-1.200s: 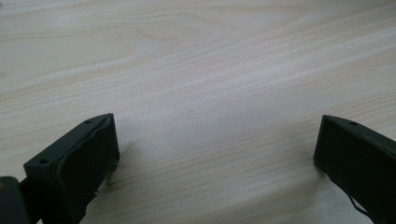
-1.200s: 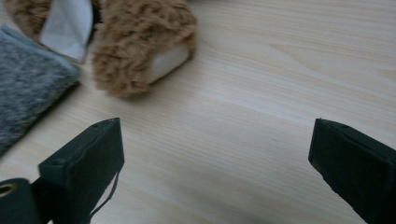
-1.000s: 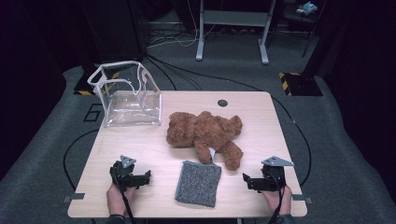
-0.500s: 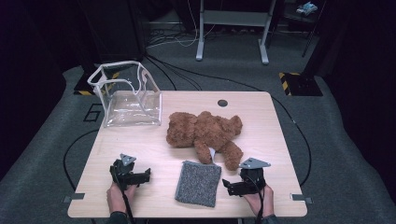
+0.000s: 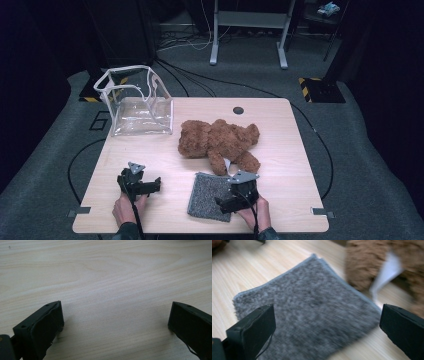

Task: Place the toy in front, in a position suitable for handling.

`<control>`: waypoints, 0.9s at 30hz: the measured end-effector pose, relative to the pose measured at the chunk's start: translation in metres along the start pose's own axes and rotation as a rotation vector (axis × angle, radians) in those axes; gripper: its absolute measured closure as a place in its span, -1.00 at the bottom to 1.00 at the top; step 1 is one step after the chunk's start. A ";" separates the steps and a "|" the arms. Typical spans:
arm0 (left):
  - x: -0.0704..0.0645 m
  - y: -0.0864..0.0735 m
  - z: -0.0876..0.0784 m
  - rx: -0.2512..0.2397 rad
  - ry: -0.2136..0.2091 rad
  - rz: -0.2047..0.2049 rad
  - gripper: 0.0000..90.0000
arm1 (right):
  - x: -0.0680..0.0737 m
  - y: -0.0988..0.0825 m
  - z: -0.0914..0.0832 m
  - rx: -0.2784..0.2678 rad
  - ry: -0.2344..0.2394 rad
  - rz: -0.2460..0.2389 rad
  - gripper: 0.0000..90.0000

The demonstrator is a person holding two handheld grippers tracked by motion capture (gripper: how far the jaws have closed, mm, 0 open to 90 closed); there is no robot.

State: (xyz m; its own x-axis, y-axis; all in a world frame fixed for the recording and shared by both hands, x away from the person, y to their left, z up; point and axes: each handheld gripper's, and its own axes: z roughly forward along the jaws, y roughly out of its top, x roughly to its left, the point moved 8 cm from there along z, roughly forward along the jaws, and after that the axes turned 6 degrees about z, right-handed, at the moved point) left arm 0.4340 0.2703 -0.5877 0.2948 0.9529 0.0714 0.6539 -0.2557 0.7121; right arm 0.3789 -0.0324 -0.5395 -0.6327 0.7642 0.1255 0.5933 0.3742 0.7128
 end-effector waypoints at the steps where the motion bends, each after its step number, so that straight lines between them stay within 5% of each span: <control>1: 0.000 0.000 0.000 0.000 0.000 0.001 -1.00 | 0.004 0.001 0.004 0.002 0.011 -0.022 -0.99; 5: 0.000 0.000 0.000 0.000 0.001 0.001 -1.00 | 0.017 -0.001 0.020 0.047 0.012 -0.072 -0.90; 11: 0.000 0.000 0.000 -0.001 0.001 -0.002 -1.00 | 0.012 -0.018 0.036 0.108 0.000 -0.032 -0.58; 16: 0.000 0.001 0.001 -0.003 0.004 0.000 -1.00 | 0.010 -0.020 0.034 0.088 -0.032 -0.042 -0.33; 23: 0.000 0.001 0.001 -0.005 0.004 -0.003 -1.00 | 0.000 -0.019 0.028 0.056 -0.029 -0.001 0.47; 27: 0.000 0.001 0.001 -0.004 0.005 -0.003 -1.00 | -0.002 -0.019 0.025 0.060 -0.024 0.014 0.67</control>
State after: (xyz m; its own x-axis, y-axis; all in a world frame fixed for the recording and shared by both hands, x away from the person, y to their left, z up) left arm 0.4351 0.2700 -0.5876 0.2895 0.9544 0.0726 0.6520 -0.2521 0.7151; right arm 0.3816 -0.0280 -0.5711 -0.6124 0.7818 0.1176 0.6311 0.3938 0.6683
